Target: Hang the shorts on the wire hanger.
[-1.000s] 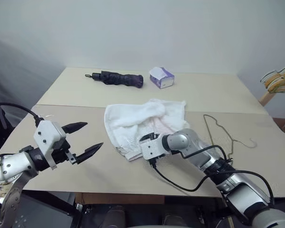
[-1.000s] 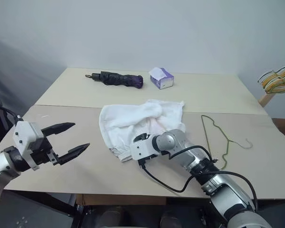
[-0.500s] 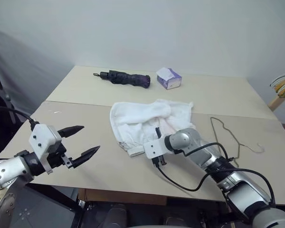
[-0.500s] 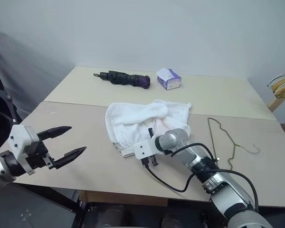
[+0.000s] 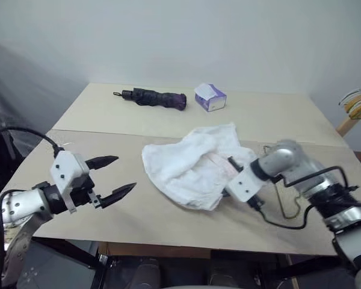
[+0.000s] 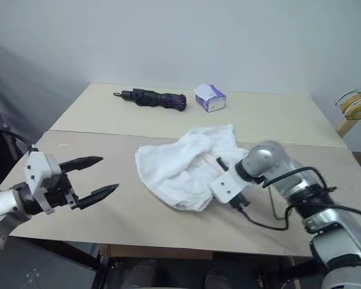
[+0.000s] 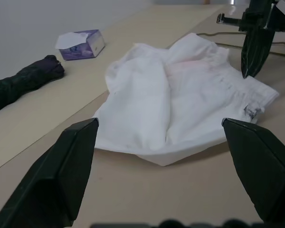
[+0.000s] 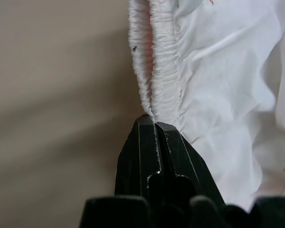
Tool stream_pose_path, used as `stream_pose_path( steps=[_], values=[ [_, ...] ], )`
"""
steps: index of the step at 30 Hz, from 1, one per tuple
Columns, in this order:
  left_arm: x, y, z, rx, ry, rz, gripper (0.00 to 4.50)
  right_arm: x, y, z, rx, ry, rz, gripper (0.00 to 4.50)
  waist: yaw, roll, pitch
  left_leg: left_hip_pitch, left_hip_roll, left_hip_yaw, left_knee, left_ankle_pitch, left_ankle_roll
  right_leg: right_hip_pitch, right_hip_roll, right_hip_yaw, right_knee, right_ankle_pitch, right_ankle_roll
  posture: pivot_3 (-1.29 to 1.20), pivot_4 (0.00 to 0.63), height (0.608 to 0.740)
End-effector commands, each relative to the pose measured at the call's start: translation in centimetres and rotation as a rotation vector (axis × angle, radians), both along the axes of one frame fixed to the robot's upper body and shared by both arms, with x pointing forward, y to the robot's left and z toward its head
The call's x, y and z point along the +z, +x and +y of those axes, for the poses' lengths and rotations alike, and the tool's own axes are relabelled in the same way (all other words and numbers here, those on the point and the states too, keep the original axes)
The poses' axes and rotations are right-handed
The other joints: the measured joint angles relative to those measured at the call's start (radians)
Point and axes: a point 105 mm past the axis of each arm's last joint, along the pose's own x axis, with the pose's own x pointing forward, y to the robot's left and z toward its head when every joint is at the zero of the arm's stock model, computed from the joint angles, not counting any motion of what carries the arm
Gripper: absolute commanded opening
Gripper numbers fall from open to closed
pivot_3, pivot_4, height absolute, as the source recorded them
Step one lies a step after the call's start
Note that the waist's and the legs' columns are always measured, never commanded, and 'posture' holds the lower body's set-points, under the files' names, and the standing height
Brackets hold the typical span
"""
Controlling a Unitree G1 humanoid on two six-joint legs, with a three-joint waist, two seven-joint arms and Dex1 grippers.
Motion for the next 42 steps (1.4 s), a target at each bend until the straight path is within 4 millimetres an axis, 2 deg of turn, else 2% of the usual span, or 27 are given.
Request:
stream_pose_path(
  steps=[1,3,7,11,15,17,18,20,22,24,25,28,31,34,37,42],
  values=[
    [0.4,0.2,-0.7,-0.055,0.015,-0.020,4.50,1.4,2.1,-1.9,-0.029,-0.058,-0.136,0.01,-0.015,0.001,0.000,0.001,0.000,0.000,0.000,0.002,0.003,0.001,0.000,0.000,0.000,0.000,-0.001,0.10,0.031,0.740],
    [0.4,0.3,-1.0,-0.079,0.016,-0.017,4.50,1.6,3.1,-2.4,-0.061,-0.067,-0.199,0.01,-0.032,0.002,0.001,0.000,0.000,0.000,0.000,0.003,0.005,0.003,0.000,0.000,0.001,0.002,-0.004,0.08,0.025,0.740],
    [0.4,0.6,-1.3,-0.106,0.017,-0.018,4.50,1.3,3.4,-3.4,-0.097,-0.084,-0.240,1.03,-0.058,0.003,0.002,0.000,0.000,0.000,-0.001,0.005,0.008,0.003,0.000,0.001,0.002,0.002,-0.008,0.07,0.024,0.740],
    [0.2,0.7,-1.5,-0.125,0.023,-0.013,4.50,2.2,1.7,-4.4,-0.179,-0.052,-0.197,2.27,-0.066,0.003,0.002,0.000,-0.001,0.000,-0.002,0.005,0.008,0.004,0.000,0.001,0.002,0.001,-0.007,0.05,0.015,0.740],
    [-0.1,1.0,-1.5,-0.132,0.037,-0.022,4.50,3.8,-0.7,-3.6,-0.231,0.065,-0.139,3.58,-0.069,0.004,0.003,0.000,-0.001,0.000,-0.002,0.005,0.008,0.004,0.000,0.001,0.003,0.003,-0.002,0.04,0.009,0.740],
    [-0.2,1.3,-1.3,-0.133,0.047,-0.028,4.50,4.0,-1.9,-2.2,-0.301,0.163,-0.109,4.21,-0.072,0.003,0.002,0.002,-0.001,0.000,-0.002,0.005,0.008,0.004,0.000,0.001,0.004,0.002,-0.002,0.03,0.003,0.740],
    [-0.3,1.5,-1.2,-0.130,0.056,-0.034,4.50,3.4,-2.4,-1.3,-0.368,0.201,-0.097,4.47,-0.074,0.003,0.002,0.003,0.000,-0.001,-0.002,0.005,0.008,0.005,0.000,0.001,0.004,0.002,-0.003,0.03,0.001,0.740],
    [-0.4,1.7,-1.1,-0.126,0.066,-0.042,4.50,2.4,-3.2,-0.2,-0.471,0.237,-0.069,4.47,-0.076,0.000,0.000,0.003,-0.001,-0.001,-0.002,0.005,0.007,0.004,0.000,0.001,0.007,0.000,-0.006,0.03,0.000,0.740],
    [-0.4,1.9,-1.1,-0.125,0.067,-0.051,4.50,0.2,-4.7,0.2,-0.523,0.185,-0.041,4.47,-0.075,0.000,0.000,0.004,-0.001,0.000,0.000,0.005,0.007,0.003,0.000,0.002,0.011,-0.002,-0.006,0.03,0.000,0.740],
    [-0.4,2.0,-1.1,-0.125,0.067,-0.056,4.50,-1.4,-5.3,1.2,-0.584,0.189,-0.036,4.47,-0.075,0.000,0.000,0.003,-0.001,0.000,0.001,0.005,0.006,0.003,0.000,0.002,0.011,-0.005,-0.001,0.03,0.000,0.740],
    [-0.4,2.0,-1.1,-0.125,0.068,-0.058,4.50,-1.9,-5.2,1.5,-0.613,0.187,-0.055,4.47,-0.075,0.000,0.000,0.004,-0.001,0.000,0.002,0.001,0.000,0.002,0.000,0.002,0.011,-0.005,0.000,0.03,0.000,0.740],
    [-0.4,2.0,-1.1,-0.124,0.071,-0.061,4.50,-3.1,-4.1,2.1,-0.693,0.176,-0.144,4.47,-0.083,-0.001,-0.001,0.004,-0.001,0.000,0.004,0.000,-0.001,0.000,0.000,0.002,0.012,-0.005,0.000,0.04,0.001,0.740],
    [-0.5,2.0,-1.1,-0.124,0.074,-0.063,4.50,-3.1,-2.9,3.2,-0.768,0.211,-0.207,4.47,-0.092,-0.003,-0.002,0.005,-0.001,0.000,0.004,0.000,-0.002,0.001,0.000,0.002,0.012,-0.005,0.000,0.04,0.000,0.740],
    [-0.5,2.0,-1.0,-0.123,0.077,-0.065,4.50,-3.5,-2.7,3.2,-0.750,0.165,-0.254,4.47,-0.090,-0.003,-0.002,0.003,-0.001,0.000,0.004,0.000,-0.001,0.002,0.000,0.002,0.013,-0.004,0.000,0.04,0.000,0.740],
    [-0.6,2.1,-1.1,-0.120,0.084,-0.068,4.50,-3.4,-2.6,3.2,-0.742,0.150,-0.255,3.93,-0.086,-0.004,-0.003,0.003,-0.001,0.000,0.004,0.001,-0.001,0.003,0.000,0.001,0.013,-0.005,0.000,0.04,0.000,0.740],
    [-1.4,2.7,-0.9,-0.097,0.138,-0.087,4.50,-3.8,-2.5,2.3,-0.720,0.097,-0.278,2.33,-0.086,-0.004,-0.003,0.004,-0.002,0.000,0.005,0.000,-0.001,0.003,0.000,0.001,0.013,-0.005,0.001,0.04,0.000,0.740]
  ],
)
